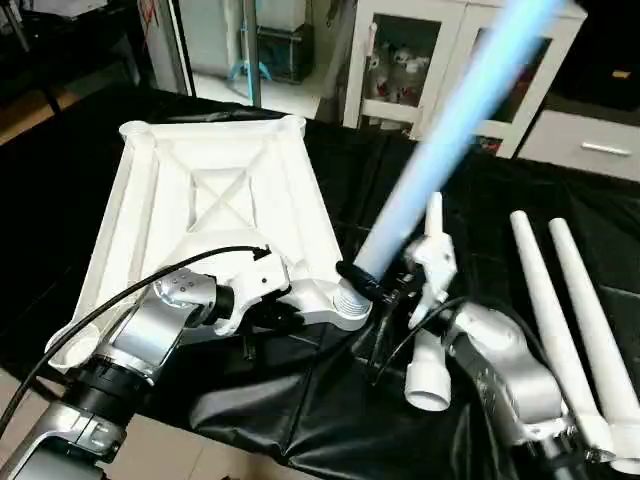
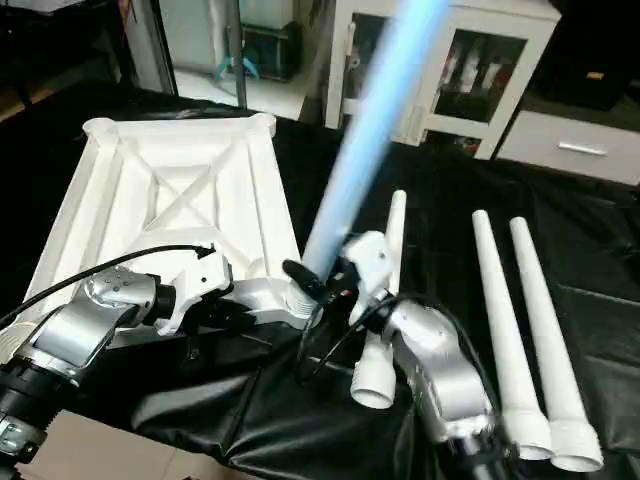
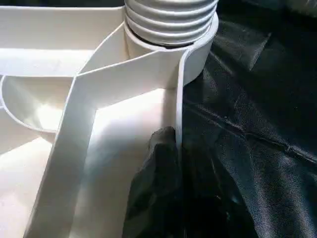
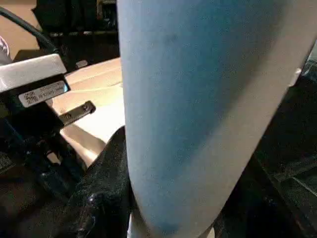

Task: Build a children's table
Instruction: Insert table leg to table base

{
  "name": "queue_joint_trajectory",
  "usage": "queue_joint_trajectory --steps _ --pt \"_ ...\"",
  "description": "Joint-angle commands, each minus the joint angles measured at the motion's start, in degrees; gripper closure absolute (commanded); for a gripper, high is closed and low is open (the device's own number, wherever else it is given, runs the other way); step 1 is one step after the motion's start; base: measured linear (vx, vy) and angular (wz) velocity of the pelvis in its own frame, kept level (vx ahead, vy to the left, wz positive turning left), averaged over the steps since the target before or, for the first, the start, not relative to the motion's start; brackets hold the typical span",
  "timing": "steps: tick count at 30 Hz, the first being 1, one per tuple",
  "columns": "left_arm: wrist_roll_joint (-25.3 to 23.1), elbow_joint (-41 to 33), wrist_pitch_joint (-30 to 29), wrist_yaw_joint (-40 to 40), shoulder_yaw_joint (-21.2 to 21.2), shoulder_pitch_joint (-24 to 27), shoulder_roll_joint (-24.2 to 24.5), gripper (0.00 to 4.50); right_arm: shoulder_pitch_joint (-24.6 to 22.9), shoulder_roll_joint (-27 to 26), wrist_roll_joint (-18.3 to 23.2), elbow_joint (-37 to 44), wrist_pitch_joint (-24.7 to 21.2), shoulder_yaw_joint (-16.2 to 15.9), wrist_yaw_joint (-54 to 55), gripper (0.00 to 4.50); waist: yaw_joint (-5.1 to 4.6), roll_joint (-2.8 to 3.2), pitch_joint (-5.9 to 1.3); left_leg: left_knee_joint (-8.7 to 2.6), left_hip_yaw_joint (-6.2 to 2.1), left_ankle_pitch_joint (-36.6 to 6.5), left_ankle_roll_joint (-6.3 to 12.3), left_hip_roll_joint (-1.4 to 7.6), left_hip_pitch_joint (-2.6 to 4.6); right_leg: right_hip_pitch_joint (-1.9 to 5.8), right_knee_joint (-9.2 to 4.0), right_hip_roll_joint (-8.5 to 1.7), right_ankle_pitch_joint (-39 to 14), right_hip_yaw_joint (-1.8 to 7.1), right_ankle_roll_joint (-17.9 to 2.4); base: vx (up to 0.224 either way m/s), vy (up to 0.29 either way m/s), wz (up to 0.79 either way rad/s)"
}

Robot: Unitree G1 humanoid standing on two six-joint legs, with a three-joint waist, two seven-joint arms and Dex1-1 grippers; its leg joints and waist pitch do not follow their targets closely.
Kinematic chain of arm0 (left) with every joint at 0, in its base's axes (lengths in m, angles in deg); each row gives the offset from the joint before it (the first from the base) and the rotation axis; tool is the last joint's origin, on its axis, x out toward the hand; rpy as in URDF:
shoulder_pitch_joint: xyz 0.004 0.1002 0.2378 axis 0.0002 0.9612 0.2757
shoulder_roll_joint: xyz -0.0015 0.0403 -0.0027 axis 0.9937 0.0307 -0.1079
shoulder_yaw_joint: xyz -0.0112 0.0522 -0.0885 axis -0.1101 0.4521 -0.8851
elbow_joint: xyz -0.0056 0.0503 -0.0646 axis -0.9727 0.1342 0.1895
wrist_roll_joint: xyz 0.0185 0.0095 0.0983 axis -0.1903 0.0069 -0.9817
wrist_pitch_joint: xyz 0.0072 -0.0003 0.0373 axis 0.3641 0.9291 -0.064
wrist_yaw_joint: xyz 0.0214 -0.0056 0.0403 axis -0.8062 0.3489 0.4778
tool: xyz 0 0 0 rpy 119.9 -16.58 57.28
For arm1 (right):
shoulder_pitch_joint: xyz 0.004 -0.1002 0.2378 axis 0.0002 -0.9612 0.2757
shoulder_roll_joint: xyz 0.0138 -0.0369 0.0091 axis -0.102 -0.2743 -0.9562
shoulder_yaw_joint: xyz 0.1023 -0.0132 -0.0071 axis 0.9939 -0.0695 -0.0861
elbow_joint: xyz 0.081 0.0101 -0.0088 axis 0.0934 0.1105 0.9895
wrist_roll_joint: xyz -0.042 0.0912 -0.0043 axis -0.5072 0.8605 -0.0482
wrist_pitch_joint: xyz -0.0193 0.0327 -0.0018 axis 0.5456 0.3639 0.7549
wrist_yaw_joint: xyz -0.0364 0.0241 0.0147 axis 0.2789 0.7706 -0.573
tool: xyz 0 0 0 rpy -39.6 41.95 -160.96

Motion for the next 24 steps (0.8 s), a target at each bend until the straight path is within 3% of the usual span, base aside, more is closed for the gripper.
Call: queue_joint_trajectory --steps 1,3,7,17,24 --pt "1.16 0.16 0.06 -1.99 -2.12 -0.35 -0.47 4.50 -2.65 2.12 -3.53 -5.98 -7.60 -4.22 -1.65 2.68 0.04 0.47 -1.80 -5.85 -0.74 -25.43 -1.85 1.40 0.45 0.77 -5.21 -1.53 -25.81 0.97 -8.04 0.000 0.000 0.00" --pt "1.29 0.04 -0.07 -1.95 -2.18 -0.31 -0.39 4.50 -0.22 3.24 -2.91 -6.68 -11.83 -5.48 -3.03 2.68 0.01 0.34 -1.88 -5.89 -0.80 -25.32 -1.83 1.43 0.47 0.84 -5.08 -1.45 -24.93 0.89 -8.21 0.000 0.000 0.00" --pt "1.48 -0.25 -0.22 -1.76 -2.25 -0.11 -0.10 4.50 2.82 3.38 -2.55 -8.56 -14.45 -5.78 -3.92 2.68 -0.21 0.09 -1.79 -6.00 -0.87 -27.07 -2.36 1.45 0.51 0.60 -5.41 -1.57 -26.80 0.85 -7.73 0.000 0.000 0.00" --pt "1.59 -0.27 -0.25 -1.52 -2.57 -0.02 0.44 4.50 9.65 0.67 -2.97 -14.68 -15.40 -3.82 -1.39 2.68 -1.42 -0.28 -1.71 -6.11 -1.48 -30.26 -3.08 1.37 0.33 0.17 -5.97 -1.87 -32.06 0.54 -6.44 0.000 0.000 0.00" --pt "1.75 -0.99 -0.56 -1.35 -2.44 0.49 0.60 4.50 11.33 -1.21 -4.14 -18.18 -14.25 -3.14 1.30 2.68 -1.55 -0.32 -1.75 -6.29 -1.47 -30.24 -3.36 1.40 0.11 0.22 -5.78 -1.81 -30.24 0.60 -6.77 0.000 0.000 0.00"
